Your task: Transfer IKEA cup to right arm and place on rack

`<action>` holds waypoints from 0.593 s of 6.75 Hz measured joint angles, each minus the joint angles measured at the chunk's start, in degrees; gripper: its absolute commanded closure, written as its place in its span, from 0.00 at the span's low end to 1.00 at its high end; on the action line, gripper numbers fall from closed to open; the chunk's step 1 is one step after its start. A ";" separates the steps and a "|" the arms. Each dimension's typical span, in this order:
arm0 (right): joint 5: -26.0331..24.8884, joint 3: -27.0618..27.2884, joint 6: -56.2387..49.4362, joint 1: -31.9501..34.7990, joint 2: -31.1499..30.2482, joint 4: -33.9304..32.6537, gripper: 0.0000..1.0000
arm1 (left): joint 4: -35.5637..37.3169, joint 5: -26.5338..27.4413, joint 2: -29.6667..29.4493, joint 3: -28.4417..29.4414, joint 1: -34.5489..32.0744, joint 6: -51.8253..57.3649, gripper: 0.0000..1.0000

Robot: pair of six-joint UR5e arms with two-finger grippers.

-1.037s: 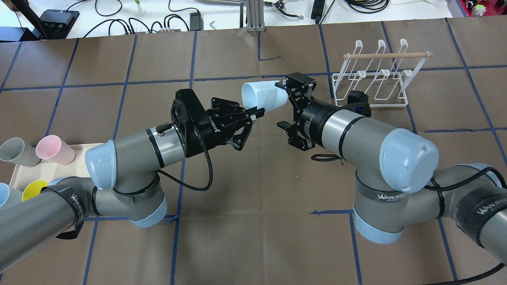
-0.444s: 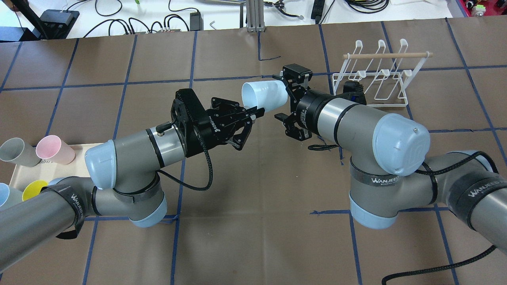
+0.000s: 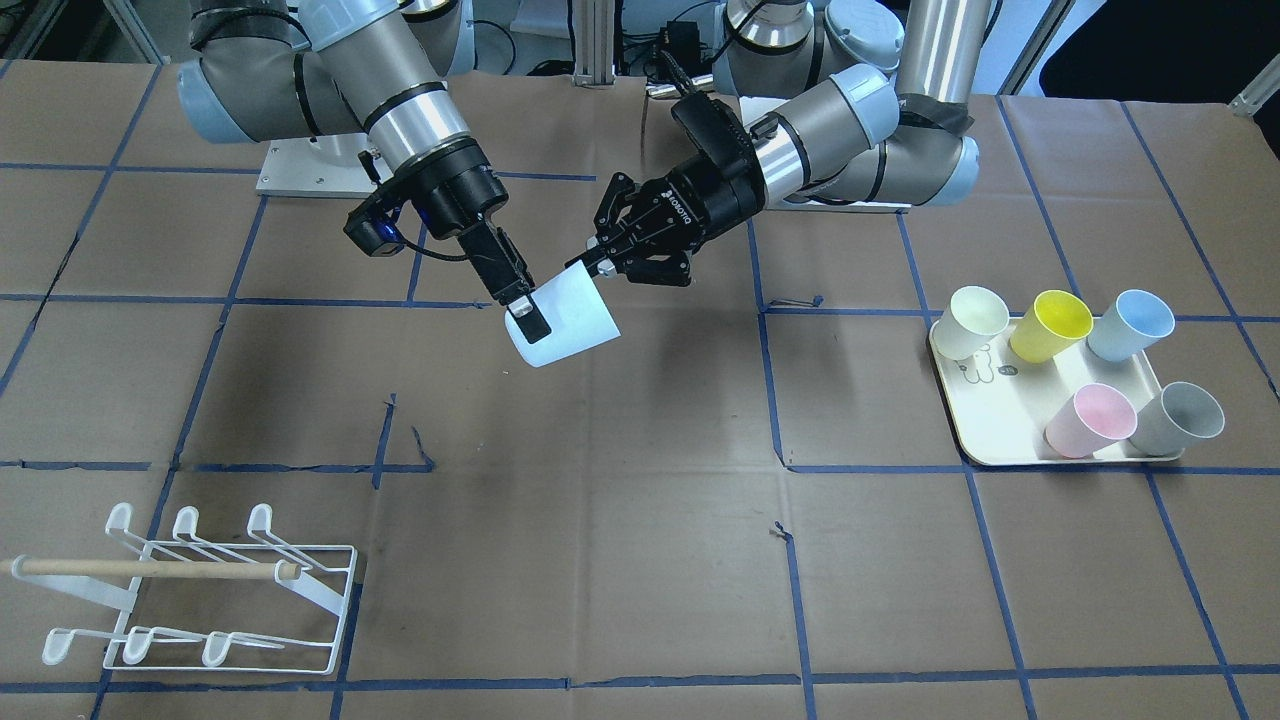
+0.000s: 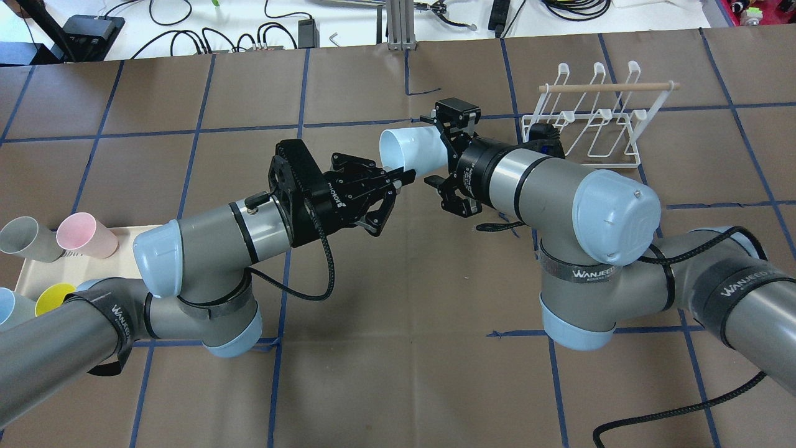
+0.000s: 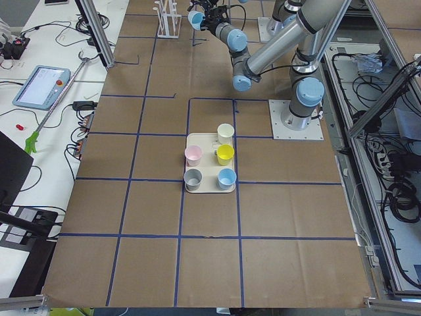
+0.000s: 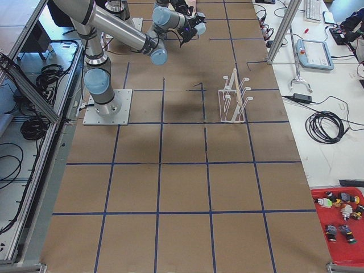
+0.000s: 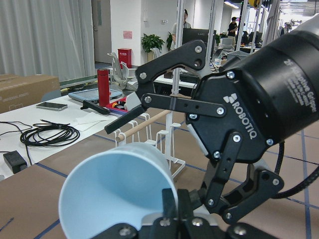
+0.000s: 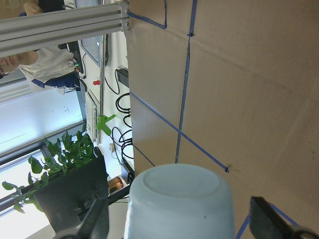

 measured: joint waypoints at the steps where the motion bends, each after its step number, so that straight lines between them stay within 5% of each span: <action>1: -0.05 -0.03 0.00 0.19 0.26 0.00 0.00 | 0.00 0.02 0.02 -0.03 0.00 0.00 0.98; 4: -0.01 0.05 -0.06 0.30 0.42 0.06 0.00 | 0.00 0.00 0.09 -0.05 0.00 0.00 0.97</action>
